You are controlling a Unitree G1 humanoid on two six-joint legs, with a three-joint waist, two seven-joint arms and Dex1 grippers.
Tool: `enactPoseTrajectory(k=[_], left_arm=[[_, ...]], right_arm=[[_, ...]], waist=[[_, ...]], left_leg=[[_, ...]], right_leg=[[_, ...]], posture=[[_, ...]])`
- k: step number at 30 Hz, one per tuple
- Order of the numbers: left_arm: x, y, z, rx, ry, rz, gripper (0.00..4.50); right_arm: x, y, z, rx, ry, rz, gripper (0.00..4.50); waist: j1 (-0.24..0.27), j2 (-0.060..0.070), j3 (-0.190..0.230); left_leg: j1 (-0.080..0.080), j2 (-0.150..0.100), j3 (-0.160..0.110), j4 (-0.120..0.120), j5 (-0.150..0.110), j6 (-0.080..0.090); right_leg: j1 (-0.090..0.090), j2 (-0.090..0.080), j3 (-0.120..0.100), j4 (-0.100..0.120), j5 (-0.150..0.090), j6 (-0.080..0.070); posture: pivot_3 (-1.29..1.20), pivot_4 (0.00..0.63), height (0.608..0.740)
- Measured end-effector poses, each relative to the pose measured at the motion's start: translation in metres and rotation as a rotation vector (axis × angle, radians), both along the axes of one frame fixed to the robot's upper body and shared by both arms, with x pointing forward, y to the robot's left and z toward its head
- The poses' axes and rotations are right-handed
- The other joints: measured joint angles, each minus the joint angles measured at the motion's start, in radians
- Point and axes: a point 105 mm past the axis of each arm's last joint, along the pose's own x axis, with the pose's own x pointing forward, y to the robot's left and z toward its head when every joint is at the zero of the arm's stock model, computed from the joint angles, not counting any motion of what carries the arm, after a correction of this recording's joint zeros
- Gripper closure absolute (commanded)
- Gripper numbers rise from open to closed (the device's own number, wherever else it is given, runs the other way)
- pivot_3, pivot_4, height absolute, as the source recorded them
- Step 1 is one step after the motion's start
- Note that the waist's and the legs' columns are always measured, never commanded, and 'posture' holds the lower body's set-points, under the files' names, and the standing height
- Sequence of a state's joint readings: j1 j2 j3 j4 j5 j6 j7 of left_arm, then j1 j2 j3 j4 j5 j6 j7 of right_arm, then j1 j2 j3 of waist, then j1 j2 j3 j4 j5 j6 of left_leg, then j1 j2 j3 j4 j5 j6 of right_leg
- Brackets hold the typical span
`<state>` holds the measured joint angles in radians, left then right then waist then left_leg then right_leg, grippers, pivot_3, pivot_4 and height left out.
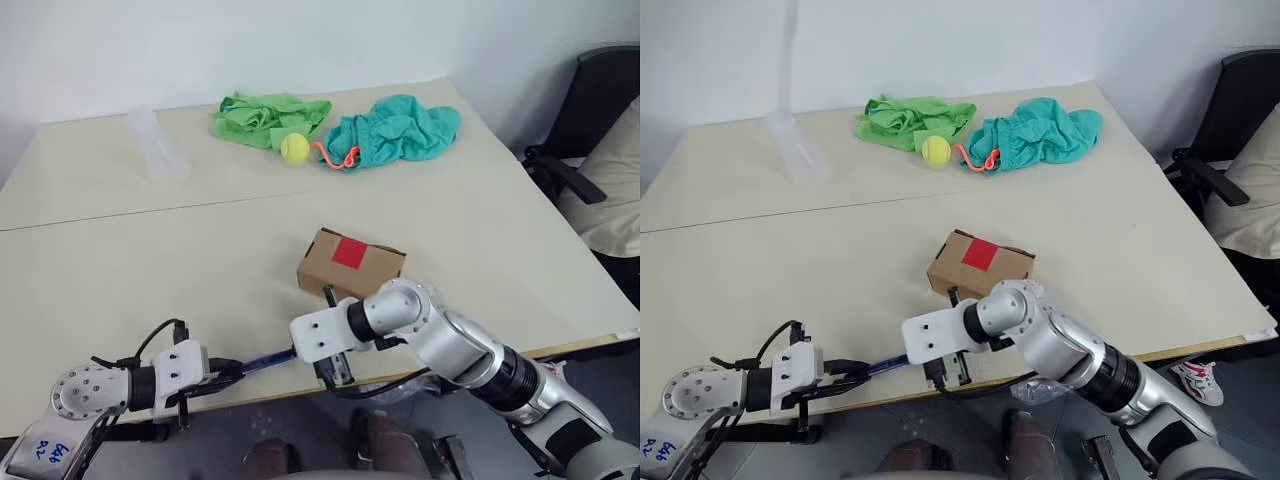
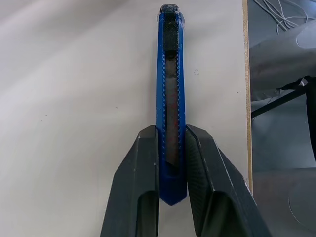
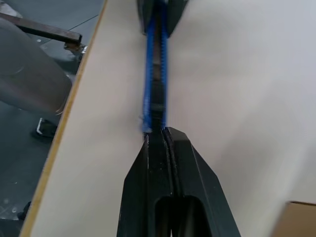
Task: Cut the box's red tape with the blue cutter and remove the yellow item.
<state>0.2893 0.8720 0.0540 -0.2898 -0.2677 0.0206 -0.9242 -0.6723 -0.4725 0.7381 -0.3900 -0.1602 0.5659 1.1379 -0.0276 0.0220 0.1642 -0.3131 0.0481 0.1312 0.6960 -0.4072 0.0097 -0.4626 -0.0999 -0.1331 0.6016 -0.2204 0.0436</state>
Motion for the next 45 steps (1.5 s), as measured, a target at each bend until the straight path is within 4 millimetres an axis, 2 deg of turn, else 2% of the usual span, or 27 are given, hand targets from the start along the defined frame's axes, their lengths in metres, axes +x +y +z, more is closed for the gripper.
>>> enactPoseTrajectory(k=[5, 20, 27, 32, 45], left_arm=[[0.0, -0.001, 0.001, 0.006, 0.009, 0.005, 4.09], [0.002, -0.004, 0.003, 0.018, 0.026, 0.003, 4.09], [0.003, -0.005, 0.003, 0.019, 0.023, -0.002, 4.09], [0.004, -0.006, 0.003, 0.018, 0.022, -0.007, 4.09], [0.005, -0.008, 0.003, 0.016, 0.021, -0.013, 4.09]], right_arm=[[0.005, 0.003, -0.008, 0.008, 0.011, -0.013, 4.5], [0.011, 0.01, -0.01, 0.016, -0.031, 0.006, 4.5], [0.012, 0.007, -0.008, 0.012, -0.037, -0.011, 4.5], [0.006, 0.005, -0.002, 0.012, -0.035, 0.005, 4.5], [0.006, 0.001, -0.007, -0.01, -0.044, 0.014, 4.5]], waist=[[0.0, 0.0, 0.0], [0.003, 0.0, 0.0], [0.006, 0.0, 0.0], [0.011, 0.0, 0.0], [0.022, 0.0, 0.0]], left_leg=[[0.0, 0.0, 0.0, 0.0, 0.0, 0.0], [-0.001, -0.001, -0.001, 0.0, 0.0, 0.0], [-0.002, -0.001, -0.003, 0.0, 0.0, 0.001], [-0.003, -0.001, -0.005, 0.0, 0.0, 0.0], [-0.004, 0.0, -0.005, -0.001, 0.0, 0.0]], right_leg=[[0.0, 0.0, 0.0, 0.0, 0.0, 0.0], [0.0, -0.002, -0.001, 0.0, 0.0, 0.0], [0.0, -0.003, -0.001, -0.001, 0.0, 0.0], [0.0, -0.003, -0.001, -0.002, 0.0, 0.0], [0.0, -0.002, -0.002, -0.004, 0.0, 0.0]], posture=[[0.0, 0.15, 0.74], [0.0, 0.15, 0.74], [0.0, 0.15, 0.74], [0.0, 0.15, 0.74], [0.0, 0.15, 0.74]])
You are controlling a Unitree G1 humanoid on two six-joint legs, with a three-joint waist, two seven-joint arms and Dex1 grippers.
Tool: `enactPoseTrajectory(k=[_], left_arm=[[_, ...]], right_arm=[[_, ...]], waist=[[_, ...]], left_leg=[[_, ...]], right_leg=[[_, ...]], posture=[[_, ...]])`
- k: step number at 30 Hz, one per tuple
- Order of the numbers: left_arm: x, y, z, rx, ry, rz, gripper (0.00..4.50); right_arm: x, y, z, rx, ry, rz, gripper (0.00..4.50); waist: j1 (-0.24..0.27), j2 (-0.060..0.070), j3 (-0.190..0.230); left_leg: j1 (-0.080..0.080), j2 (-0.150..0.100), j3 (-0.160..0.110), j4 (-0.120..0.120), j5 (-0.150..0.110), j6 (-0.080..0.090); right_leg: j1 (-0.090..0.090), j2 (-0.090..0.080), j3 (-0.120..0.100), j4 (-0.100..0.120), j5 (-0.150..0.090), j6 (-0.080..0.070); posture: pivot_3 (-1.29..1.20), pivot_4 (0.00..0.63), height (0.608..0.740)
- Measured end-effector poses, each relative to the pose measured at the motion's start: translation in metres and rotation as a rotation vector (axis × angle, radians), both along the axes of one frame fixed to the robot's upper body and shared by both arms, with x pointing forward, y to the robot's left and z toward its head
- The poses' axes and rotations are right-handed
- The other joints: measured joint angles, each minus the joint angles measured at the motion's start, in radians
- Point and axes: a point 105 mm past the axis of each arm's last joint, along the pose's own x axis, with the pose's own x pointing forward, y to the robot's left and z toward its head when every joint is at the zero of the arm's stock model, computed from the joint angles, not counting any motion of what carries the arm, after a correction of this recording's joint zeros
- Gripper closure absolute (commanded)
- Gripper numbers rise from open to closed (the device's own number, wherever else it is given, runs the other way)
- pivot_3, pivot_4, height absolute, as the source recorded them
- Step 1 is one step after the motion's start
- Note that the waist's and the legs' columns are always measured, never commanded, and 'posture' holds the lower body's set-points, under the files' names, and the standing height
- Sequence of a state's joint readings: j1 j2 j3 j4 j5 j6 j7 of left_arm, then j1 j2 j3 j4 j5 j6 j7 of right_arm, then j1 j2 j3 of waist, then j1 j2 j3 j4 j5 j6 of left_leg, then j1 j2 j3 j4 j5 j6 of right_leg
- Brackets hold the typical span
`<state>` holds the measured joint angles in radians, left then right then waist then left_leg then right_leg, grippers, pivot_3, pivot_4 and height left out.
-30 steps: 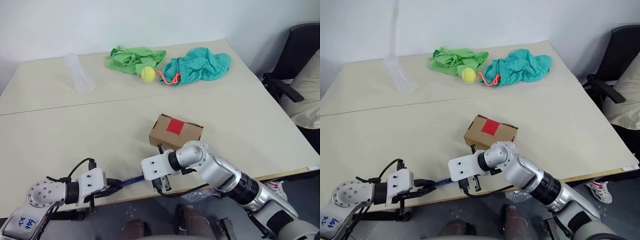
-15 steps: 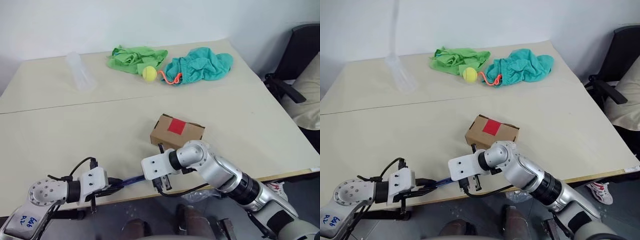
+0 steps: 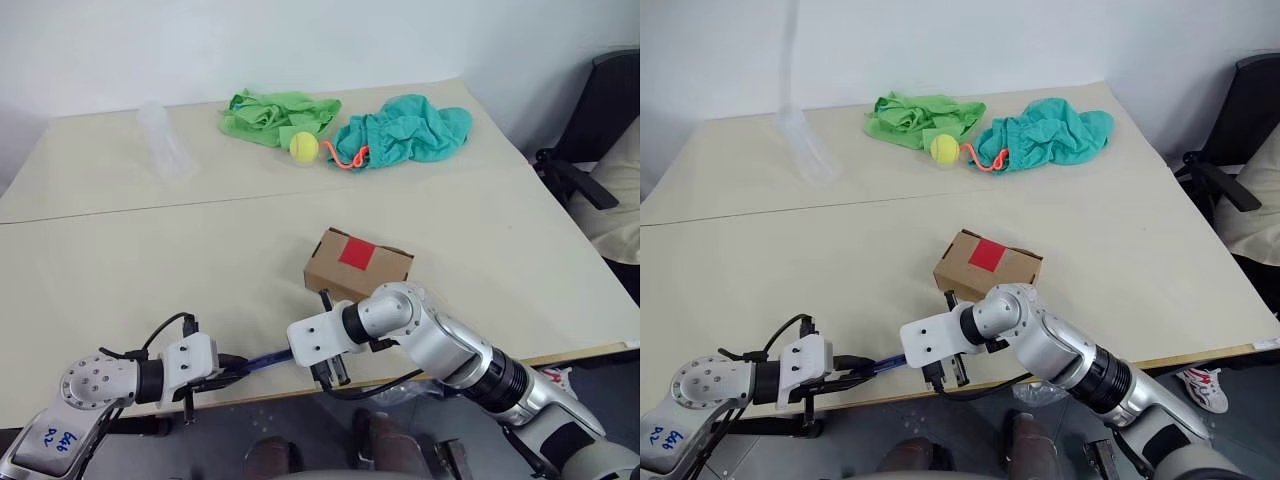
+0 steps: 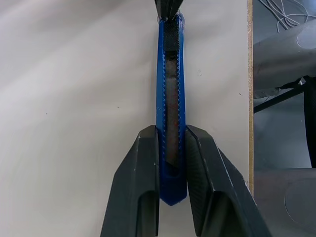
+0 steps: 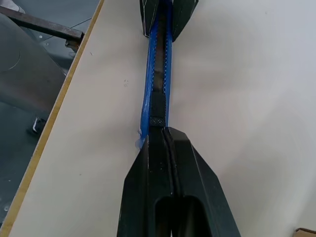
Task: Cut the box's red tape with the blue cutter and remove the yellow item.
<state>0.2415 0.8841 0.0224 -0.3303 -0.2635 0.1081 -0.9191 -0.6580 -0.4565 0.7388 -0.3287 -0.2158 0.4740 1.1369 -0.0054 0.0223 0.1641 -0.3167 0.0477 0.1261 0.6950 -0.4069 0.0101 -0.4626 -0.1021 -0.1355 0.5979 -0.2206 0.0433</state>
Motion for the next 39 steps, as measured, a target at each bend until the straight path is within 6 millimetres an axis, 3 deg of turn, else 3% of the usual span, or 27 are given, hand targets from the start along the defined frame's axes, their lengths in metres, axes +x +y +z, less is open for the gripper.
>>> enactPoseTrajectory(k=[23, 29, 34, 39], left_arm=[[0.0, 0.001, -0.002, -0.004, -0.001, 0.002, 4.09], [0.001, 0.0, -0.002, -0.013, -0.005, 0.004, 4.09], [0.004, -0.002, -0.002, -0.026, -0.011, 0.001, 4.09], [0.011, -0.005, -0.002, -0.043, -0.024, -0.001, 4.09]], right_arm=[[-0.005, 0.029, -0.007, 0.035, 0.016, 0.067, 4.5], [-0.003, 0.024, -0.005, 0.034, 0.036, 0.042, 4.5], [0.006, 0.007, 0.006, 0.054, 0.063, -0.024, 4.5], [0.007, 0.001, 0.001, 0.032, 0.059, -0.03, 4.5]], waist=[[0.001, 0.003, -0.002], [0.004, 0.003, -0.002], [0.008, 0.003, -0.002], [0.012, 0.004, -0.002]], left_leg=[[0.001, 0.0, 0.0, -0.003, 0.001, 0.0], [0.001, 0.0, -0.001, -0.003, 0.001, 0.0], [0.0, -0.001, -0.003, -0.003, 0.001, 0.001], [-0.001, -0.001, -0.004, -0.003, 0.002, 0.001]], right_leg=[[0.0, 0.0, 0.0, 0.0, -0.001, -0.001], [0.0, 0.0, 0.0, -0.001, -0.001, -0.001], [0.001, -0.003, 0.0, -0.002, -0.001, -0.001], [0.002, -0.003, 0.0, -0.003, -0.001, -0.002]], posture=[[0.0, 0.15, 0.74], [0.0, 0.15, 0.74], [0.0, 0.15, 0.74], [0.0, 0.15, 0.74]])
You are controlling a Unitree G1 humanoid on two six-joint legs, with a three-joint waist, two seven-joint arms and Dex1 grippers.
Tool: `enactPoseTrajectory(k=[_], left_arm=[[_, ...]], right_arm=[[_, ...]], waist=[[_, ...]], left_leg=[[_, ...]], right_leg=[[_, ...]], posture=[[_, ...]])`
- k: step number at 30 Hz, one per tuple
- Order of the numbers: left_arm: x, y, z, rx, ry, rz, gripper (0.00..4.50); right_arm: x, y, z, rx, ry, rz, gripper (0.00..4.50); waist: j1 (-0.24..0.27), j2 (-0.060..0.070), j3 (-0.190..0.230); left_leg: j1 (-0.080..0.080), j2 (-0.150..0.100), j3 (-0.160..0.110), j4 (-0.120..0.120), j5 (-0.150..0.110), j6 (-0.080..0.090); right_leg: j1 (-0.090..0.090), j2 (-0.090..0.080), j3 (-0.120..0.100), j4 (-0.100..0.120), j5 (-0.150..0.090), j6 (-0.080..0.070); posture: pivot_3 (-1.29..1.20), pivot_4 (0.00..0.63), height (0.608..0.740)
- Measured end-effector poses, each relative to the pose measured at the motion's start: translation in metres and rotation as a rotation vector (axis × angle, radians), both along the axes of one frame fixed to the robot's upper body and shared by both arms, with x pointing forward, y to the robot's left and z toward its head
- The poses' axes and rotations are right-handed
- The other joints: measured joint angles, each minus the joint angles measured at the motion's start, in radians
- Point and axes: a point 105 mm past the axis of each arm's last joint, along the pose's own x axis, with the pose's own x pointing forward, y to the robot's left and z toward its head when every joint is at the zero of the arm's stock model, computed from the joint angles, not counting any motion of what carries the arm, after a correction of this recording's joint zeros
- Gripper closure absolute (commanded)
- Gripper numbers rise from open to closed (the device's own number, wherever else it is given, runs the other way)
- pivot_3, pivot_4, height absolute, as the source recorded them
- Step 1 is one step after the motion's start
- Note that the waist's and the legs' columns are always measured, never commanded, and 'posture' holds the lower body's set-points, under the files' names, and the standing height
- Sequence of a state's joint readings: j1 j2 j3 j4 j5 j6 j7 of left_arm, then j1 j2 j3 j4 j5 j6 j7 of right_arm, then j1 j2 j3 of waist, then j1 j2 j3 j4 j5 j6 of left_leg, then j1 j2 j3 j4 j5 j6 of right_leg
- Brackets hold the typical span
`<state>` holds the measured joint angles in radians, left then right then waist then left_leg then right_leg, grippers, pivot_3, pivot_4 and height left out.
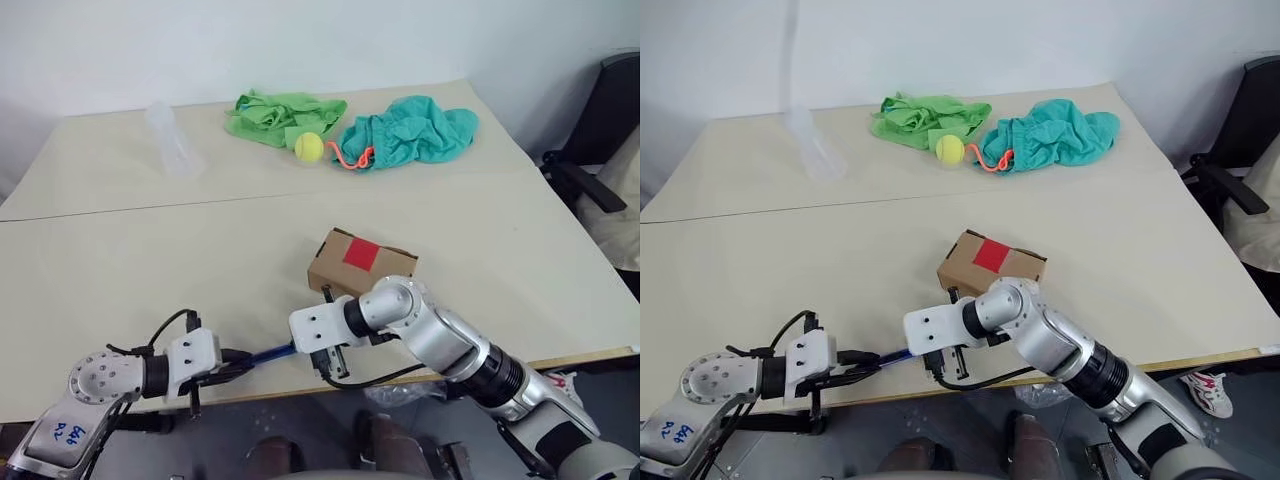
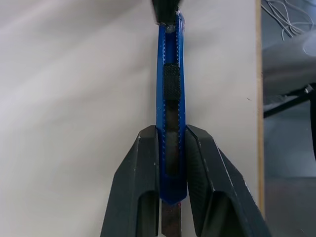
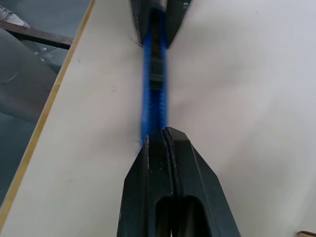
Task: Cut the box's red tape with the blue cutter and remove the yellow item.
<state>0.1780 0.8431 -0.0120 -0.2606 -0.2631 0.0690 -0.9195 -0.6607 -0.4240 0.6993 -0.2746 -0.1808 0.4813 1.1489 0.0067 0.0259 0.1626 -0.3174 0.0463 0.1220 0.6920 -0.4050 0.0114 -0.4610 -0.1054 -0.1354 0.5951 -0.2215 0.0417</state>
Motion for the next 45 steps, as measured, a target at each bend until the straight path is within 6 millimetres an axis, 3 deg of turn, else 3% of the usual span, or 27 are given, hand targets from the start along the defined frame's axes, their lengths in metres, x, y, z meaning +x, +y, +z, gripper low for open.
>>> enactPoseTrajectory(k=[27, 33, 35, 39, 42, 45], left_arm=[[0.002, -0.002, 0.0, 0.009, -0.011, -0.007, 4.09], [0.004, -0.005, 0.0, -0.014, -0.019, 0.003, 4.09], [0.007, -0.006, 0.0, -0.033, -0.036, 0.009, 4.09], [0.016, -0.004, 0.004, -0.06, -0.107, 0.024, 4.09], [0.028, -0.001, 0.009, -0.077, -0.174, 0.058, 4.09], [0.048, 0.006, 0.02, -0.088, -0.254, 0.112, 4.09]], right_arm=[[-0.001, 0.026, -0.008, 0.037, -0.006, 0.069, 4.5], [0.005, 0.017, -0.004, 0.058, 0.051, 0.012, 4.5], [0.01, 0.006, 0.005, 0.098, 0.114, -0.06, 4.5], [0.021, -0.021, 0.052, 0.262, 0.225, -0.215, 4.5], [0.037, -0.045, 0.085, 0.348, 0.284, -0.361, 3.92], [0.049, -0.063, 0.122, 0.447, 0.363, -0.487, 2.92]], waist=[[0.007, 0.002, -0.001], [0.015, 0.002, -0.001], [0.019, 0.001, -0.001], [0.017, 0.0, 0.0], [0.016, -0.004, 0.004], [0.011, -0.007, 0.006]], left_leg=[[0.0, 0.0, 0.0, -0.001, 0.0, 0.0], [-0.001, 0.0, -0.001, -0.001, 0.001, 0.001], [-0.003, -0.001, -0.002, -0.001, 0.001, 0.001], [-0.005, -0.002, -0.002, -0.001, 0.001, 0.002], [-0.007, -0.001, -0.004, -0.001, 0.002, 0.001], [-0.018, 0.0, -0.005, -0.001, 0.004, -0.001]], right_leg=[[0.0, 0.0, 0.0, -0.001, 0.0, 0.0], [0.0, -0.001, 0.0, -0.001, 0.0, 0.0], [-0.001, -0.003, -0.001, -0.002, 0.0, 0.0], [-0.002, -0.004, -0.001, -0.003, 0.001, 0.0], [-0.004, -0.004, -0.003, -0.002, 0.002, 0.0], [-0.016, -0.003, -0.004, 0.0, 0.004, -0.002]], posture=[[0.0, 0.15, 0.74], [0.0, 0.15, 0.74], [0.0, 0.15, 0.74], [0.0, 0.15, 0.74], [0.0, 0.15, 0.74], [0.0, 0.15, 0.74]])
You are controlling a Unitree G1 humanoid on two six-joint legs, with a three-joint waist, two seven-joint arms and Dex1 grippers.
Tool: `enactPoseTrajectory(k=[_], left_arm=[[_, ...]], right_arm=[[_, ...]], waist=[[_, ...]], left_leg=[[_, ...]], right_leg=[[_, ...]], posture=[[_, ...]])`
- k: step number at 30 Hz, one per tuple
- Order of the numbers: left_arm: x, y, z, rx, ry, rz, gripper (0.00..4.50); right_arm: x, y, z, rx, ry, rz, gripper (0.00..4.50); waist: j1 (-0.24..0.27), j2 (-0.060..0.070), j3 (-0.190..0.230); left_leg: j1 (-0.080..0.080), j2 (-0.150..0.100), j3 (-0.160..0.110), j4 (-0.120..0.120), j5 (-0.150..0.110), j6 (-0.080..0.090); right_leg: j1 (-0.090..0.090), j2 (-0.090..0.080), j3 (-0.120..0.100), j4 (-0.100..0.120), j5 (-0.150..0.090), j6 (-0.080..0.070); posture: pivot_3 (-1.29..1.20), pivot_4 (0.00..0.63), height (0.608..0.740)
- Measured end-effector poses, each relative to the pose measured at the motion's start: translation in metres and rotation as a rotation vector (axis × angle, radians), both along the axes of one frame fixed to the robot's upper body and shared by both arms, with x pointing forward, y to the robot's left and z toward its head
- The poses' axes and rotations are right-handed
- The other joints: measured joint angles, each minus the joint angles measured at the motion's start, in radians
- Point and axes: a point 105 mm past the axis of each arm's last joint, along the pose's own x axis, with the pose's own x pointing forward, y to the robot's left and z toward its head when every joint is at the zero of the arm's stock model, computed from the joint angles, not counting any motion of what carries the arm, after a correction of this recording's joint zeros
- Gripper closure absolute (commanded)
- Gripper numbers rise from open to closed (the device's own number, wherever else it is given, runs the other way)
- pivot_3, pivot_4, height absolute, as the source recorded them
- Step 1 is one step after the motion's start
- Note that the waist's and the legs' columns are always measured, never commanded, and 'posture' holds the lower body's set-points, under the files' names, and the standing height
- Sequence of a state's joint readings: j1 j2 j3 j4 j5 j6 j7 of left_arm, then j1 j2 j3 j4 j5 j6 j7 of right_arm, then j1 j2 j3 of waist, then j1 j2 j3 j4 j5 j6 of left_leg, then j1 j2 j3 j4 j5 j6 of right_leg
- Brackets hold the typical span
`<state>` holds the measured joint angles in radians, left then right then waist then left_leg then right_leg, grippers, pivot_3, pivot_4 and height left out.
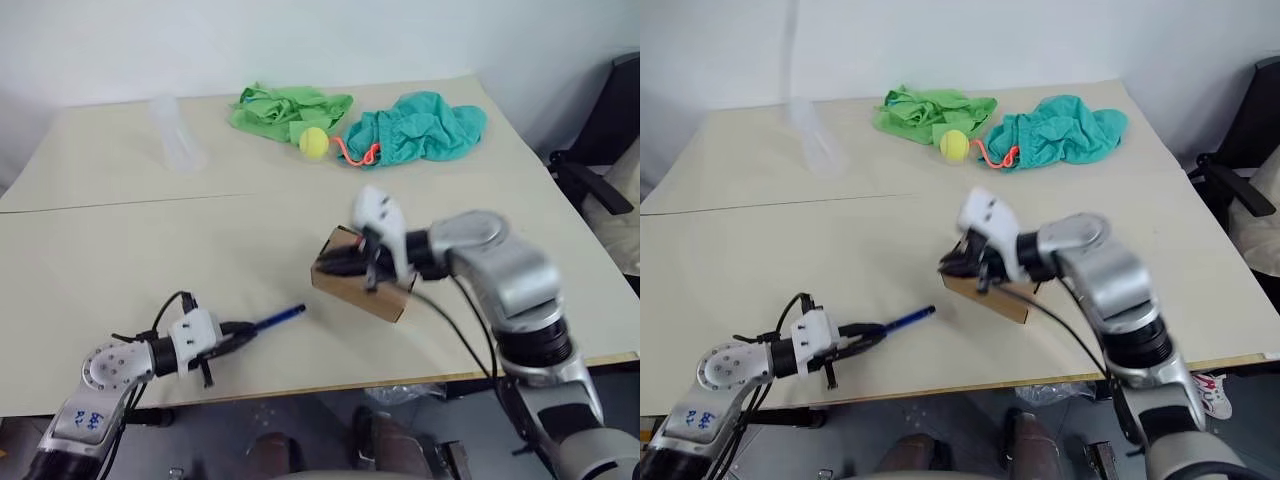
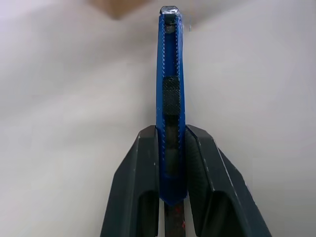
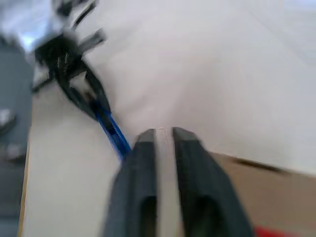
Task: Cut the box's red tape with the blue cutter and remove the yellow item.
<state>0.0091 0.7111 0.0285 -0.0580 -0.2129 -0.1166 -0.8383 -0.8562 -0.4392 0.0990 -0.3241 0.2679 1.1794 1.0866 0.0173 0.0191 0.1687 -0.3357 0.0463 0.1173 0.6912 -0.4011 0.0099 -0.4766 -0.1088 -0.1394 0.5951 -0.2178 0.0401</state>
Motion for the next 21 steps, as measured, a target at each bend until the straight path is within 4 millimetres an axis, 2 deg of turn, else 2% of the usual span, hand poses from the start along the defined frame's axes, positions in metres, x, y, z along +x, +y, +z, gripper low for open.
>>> enactPoseTrajectory(k=[1, 3, 8, 11, 15, 21], left_arm=[[0.007, 0.0, 0.006, -0.006, -0.037, 0.005, 4.09], [0.017, -0.004, 0.016, -0.011, -0.095, 0.002, 4.09], [0.037, -0.022, 0.045, -0.031, -0.27, -0.04, 4.09], [0.043, -0.029, 0.055, -0.044, -0.344, -0.039, 4.09], [0.051, -0.042, 0.076, -0.082, -0.482, -0.023, 4.09], [0.054, -0.044, 0.085, -0.097, -0.565, 0.01, 4.09]], right_arm=[[0.004, -0.006, 0.011, 0.03, 0.035, -0.037, 2.55], [0.006, -0.013, 0.021, 0.054, 0.082, -0.076, 1.8], [0.013, -0.014, 0.022, 0.054, 0.222, -0.141, 0.07], [0.016, -0.008, 0.027, 0.061, 0.268, -0.151, 0.03], [0.02, 0.002, 0.037, 0.069, 0.327, -0.155, 0.03], [0.027, 0.002, 0.034, 0.096, 0.402, -0.183, 0.03]], waist=[[-0.003, -0.001, 0.001], [-0.008, -0.002, 0.001], [-0.034, -0.003, 0.002], [-0.047, -0.004, 0.003], [-0.046, -0.012, 0.008], [-0.046, -0.013, 0.008]], left_leg=[[-0.004, -0.001, 0.001, 0.0, 0.002, -0.003], [-0.007, 0.001, 0.001, 0.0, 0.005, -0.009], [-0.016, -0.003, 0.004, 0.001, 0.005, -0.008], [-0.017, -0.005, 0.006, 0.001, 0.004, -0.007], [-0.017, -0.002, 0.007, 0.005, 0.005, -0.008], [-0.017, 0.001, 0.007, 0.007, 0.005, -0.008]], right_leg=[[-0.004, 0.0, 0.0, 0.001, 0.0, 0.0], [-0.005, 0.005, -0.005, 0.002, 0.0, 0.0], [-0.008, 0.011, -0.02, -0.004, 0.002, 0.003], [-0.008, 0.011, -0.021, -0.005, 0.002, 0.004], [-0.006, 0.012, -0.023, -0.004, 0.003, 0.005], [-0.005, 0.01, -0.022, -0.002, 0.003, 0.006]], posture=[[0.0, 0.15, 0.74], [0.0, 0.15, 0.74], [0.0, 0.15, 0.74], [0.0, 0.15, 0.74], [0.0, 0.15, 0.74], [0.0, 0.15, 0.74]])
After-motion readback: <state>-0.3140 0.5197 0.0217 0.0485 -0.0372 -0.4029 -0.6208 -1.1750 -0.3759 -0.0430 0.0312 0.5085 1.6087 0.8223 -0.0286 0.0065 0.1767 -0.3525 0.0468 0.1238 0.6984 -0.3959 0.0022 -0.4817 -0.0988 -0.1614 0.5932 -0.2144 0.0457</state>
